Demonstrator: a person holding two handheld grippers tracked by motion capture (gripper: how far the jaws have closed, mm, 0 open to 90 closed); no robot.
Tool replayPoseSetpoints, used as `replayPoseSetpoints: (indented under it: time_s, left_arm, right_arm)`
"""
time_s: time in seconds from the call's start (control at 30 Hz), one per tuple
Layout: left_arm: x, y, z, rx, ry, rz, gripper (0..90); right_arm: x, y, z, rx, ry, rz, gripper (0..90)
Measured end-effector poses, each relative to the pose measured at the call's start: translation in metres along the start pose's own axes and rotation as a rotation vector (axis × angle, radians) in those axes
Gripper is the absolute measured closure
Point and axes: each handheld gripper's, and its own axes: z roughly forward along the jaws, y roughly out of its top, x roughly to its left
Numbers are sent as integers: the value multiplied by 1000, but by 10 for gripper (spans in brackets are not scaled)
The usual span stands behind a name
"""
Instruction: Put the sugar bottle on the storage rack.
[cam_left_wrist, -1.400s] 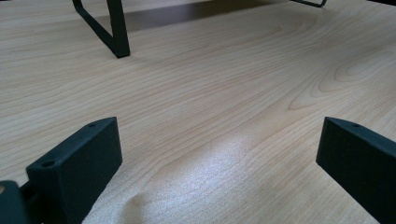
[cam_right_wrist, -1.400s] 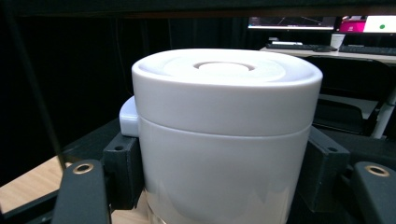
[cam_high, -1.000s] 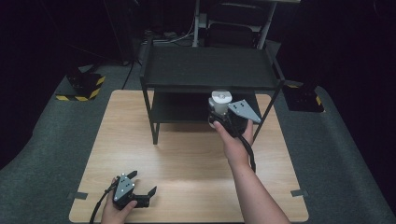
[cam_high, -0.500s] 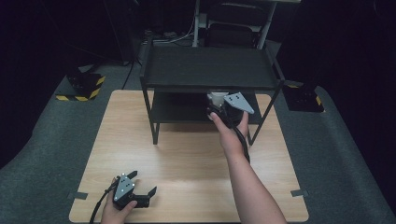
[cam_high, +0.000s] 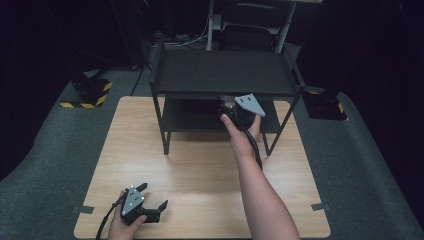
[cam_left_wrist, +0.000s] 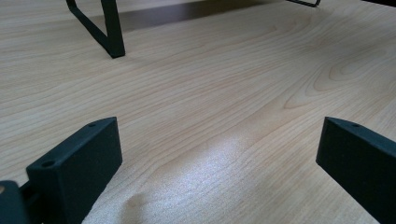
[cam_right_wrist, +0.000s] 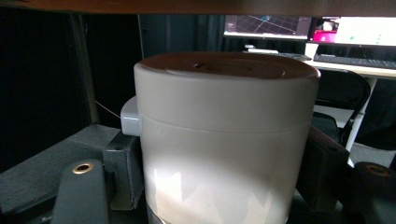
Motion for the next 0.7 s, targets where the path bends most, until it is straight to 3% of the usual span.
replayPoseSetpoints:
  time_s: [0.7]
  left_arm:
    - [-1,-1,-1,-2,3,1,4]
  right_arm:
    - [-5,-5,3,5,12,11,302]
